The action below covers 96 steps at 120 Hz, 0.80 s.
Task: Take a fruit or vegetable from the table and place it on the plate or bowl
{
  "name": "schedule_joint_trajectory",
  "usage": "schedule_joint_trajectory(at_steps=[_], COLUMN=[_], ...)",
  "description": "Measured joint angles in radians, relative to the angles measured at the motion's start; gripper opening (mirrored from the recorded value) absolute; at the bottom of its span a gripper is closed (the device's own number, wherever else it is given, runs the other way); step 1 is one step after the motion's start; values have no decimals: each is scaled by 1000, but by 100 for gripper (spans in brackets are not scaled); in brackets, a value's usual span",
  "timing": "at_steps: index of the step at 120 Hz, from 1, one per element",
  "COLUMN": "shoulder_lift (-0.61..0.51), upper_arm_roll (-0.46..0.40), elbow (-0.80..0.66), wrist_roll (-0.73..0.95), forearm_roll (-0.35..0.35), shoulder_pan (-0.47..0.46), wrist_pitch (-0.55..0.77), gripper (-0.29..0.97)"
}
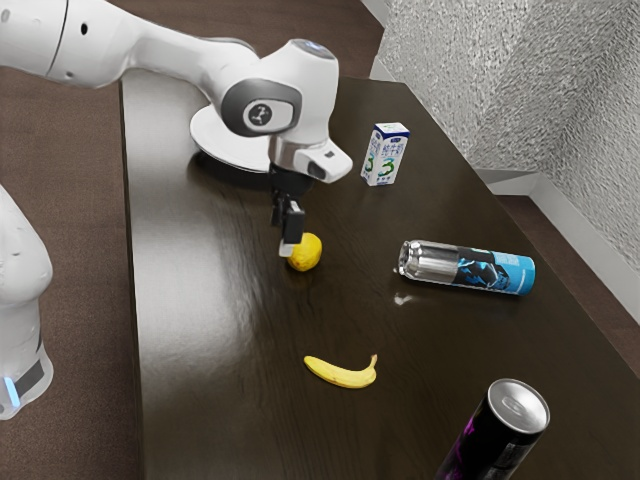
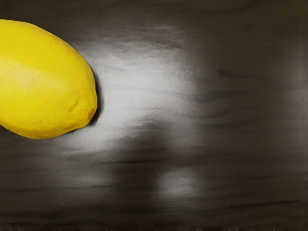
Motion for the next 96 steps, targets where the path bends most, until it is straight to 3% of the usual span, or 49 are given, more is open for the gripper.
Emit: schedule_joint_trajectory(at_steps=[52,79,96], shoulder_lift=[-6,174,213], upper_arm_roll=[0,29,51], elbow=[64,166,175], wrist_roll=[-6,-21,-30], forearm_roll=[-54,-12,10], shoulder_pan=[-3,-5,-6], wrist_pitch=[-178,-173,-147], gripper=[66,66,66])
